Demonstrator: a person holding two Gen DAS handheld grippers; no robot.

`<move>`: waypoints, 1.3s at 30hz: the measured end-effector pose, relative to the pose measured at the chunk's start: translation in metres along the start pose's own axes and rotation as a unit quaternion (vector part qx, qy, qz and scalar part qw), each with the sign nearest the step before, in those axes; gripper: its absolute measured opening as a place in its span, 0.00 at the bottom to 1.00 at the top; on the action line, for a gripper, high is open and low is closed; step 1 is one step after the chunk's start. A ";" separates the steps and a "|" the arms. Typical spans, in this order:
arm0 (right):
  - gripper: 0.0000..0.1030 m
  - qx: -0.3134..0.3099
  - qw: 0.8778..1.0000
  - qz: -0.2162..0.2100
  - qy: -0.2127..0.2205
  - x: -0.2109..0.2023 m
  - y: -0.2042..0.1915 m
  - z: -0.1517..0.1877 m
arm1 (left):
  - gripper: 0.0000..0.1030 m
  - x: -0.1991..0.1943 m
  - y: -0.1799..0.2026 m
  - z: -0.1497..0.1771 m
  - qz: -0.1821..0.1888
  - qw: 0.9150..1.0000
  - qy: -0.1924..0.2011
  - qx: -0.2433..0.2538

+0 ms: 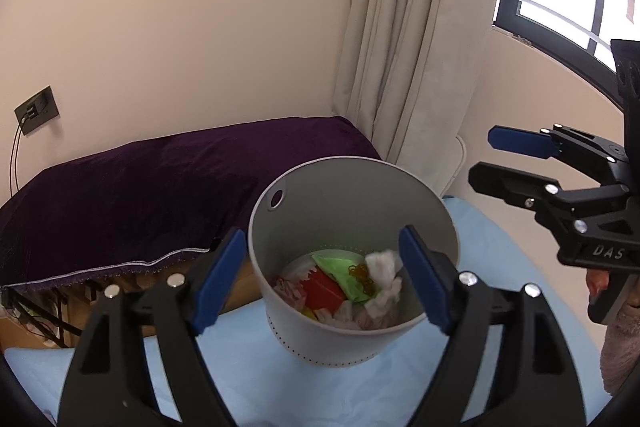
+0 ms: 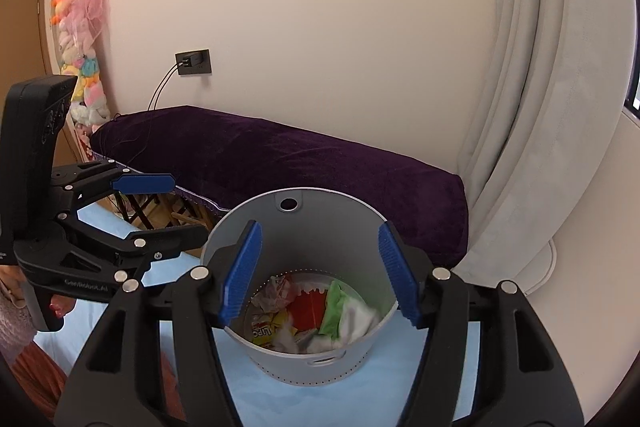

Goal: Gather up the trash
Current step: 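Move both open tools back over the bed toward the milk carton and grey cloth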

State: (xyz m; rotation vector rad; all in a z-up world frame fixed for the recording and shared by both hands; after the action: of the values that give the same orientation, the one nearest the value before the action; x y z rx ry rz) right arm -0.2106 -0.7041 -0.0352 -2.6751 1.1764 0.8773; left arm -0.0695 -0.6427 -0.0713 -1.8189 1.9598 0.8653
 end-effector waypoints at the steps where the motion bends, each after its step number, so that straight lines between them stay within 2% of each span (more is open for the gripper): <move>1: 0.57 -0.004 1.000 -0.001 0.003 -0.003 -0.004 0.000 | 0.77 -0.004 -0.004 0.002 -0.003 1.000 0.001 -0.006; 6: 0.58 -0.023 1.000 -0.013 0.013 -0.010 -0.031 -0.002 | 0.77 -0.030 -0.028 0.017 -0.039 0.999 0.013 -0.027; 12: 0.64 -0.048 0.997 -0.049 0.021 -0.018 -0.092 0.001 | 0.77 -0.083 -0.068 0.052 -0.100 0.992 0.029 -0.065; 15: 0.65 -0.064 0.994 -0.087 0.024 -0.021 -0.140 0.002 | 0.77 -0.114 -0.090 0.079 -0.139 0.986 0.037 -0.087; 19: 0.67 -0.105 0.985 -0.132 0.043 -0.028 -0.222 0.006 | 0.77 -0.170 -0.129 0.124 -0.198 0.970 0.047 -0.131; 23: 0.68 -0.137 0.969 -0.198 0.048 -0.044 -0.309 0.013 | 0.77 -0.237 -0.168 0.176 -0.249 0.948 0.063 -0.188; 30: 0.68 -0.194 0.931 -0.302 0.065 -0.096 -0.458 0.018 | 0.77 -0.379 -0.225 0.277 -0.333 0.894 0.107 -0.278; 36: 0.71 -0.229 0.902 -0.358 0.069 -0.130 -0.578 0.026 | 0.77 -0.488 -0.261 0.364 -0.408 0.847 0.114 -0.322; 39: 0.74 -0.241 0.895 -0.368 0.068 -0.135 -0.630 0.034 | 0.77 -0.529 -0.275 0.402 -0.437 0.826 0.114 -0.338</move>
State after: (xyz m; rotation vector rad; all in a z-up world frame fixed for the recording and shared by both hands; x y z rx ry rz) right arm 0.1423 -0.1654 -0.0802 -3.1917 -0.1461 0.9152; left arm 0.2045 0.0213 -0.1090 -2.9312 0.6542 1.0824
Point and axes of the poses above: each gripper's, at about its wrist camera, not at the fingertips, and x roughly the way its jaws point, y to its right, z to its underside, the point moved 7 cm from there along x, roughly the way its jaws point, and after that the axes turned 14 degrees about z, right-handed, at the moved point
